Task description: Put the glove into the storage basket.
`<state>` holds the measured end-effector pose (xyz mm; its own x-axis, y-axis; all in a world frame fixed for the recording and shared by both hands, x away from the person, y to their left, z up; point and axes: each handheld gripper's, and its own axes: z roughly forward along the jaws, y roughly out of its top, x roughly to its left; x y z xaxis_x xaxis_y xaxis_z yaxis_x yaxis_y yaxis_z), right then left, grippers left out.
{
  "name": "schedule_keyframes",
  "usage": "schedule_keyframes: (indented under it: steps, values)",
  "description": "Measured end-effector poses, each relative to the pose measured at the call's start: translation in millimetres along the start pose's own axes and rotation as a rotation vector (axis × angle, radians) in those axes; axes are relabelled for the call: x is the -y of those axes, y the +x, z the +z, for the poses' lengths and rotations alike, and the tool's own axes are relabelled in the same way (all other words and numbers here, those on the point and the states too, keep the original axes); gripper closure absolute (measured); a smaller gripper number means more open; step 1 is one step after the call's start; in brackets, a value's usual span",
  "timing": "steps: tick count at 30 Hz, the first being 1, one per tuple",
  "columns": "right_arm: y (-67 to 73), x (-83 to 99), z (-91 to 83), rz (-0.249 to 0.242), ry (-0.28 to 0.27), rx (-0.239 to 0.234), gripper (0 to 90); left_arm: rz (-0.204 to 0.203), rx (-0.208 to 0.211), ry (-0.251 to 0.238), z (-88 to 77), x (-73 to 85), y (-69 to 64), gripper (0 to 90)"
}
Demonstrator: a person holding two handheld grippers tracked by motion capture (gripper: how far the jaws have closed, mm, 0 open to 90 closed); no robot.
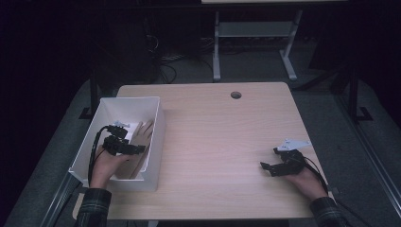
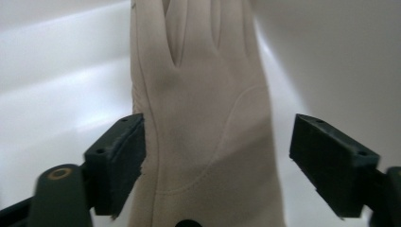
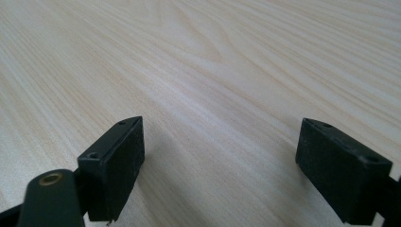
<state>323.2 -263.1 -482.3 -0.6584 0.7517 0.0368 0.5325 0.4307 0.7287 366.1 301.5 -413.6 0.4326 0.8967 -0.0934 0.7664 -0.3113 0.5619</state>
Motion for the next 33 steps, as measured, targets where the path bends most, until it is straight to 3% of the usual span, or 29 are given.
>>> schedule_keyframes:
  steps: [11, 17, 19, 25, 33]
  values:
    - [0.0, 0.0, 0.0, 0.0, 0.0, -0.001, 15.9, 0.042, -0.006, -0.082, -35.8, -29.1, -6.6, 14.5]
    - [0.1, 0.0, 0.0, -0.001, 0.001, -0.002, 15.9, 0.033, 0.038, -0.145, -53.2, -44.7, -13.5, 14.6]
    - [-0.1, 0.1, -0.1, -0.005, 0.002, -0.002, 15.9, 0.026, 0.056, -0.168, -58.6, -49.1, -19.0, 14.6]
    - [-0.1, 0.1, -0.1, -0.005, 0.002, -0.002, 15.9, 0.065, 0.091, -0.201, -68.5, -63.4, -40.0, 14.7]
    - [0.0, 0.1, -0.1, -0.006, 0.001, -0.002, 15.9, 0.11, 0.142, -0.232, -65.7, -79.0, -73.9, 14.7]
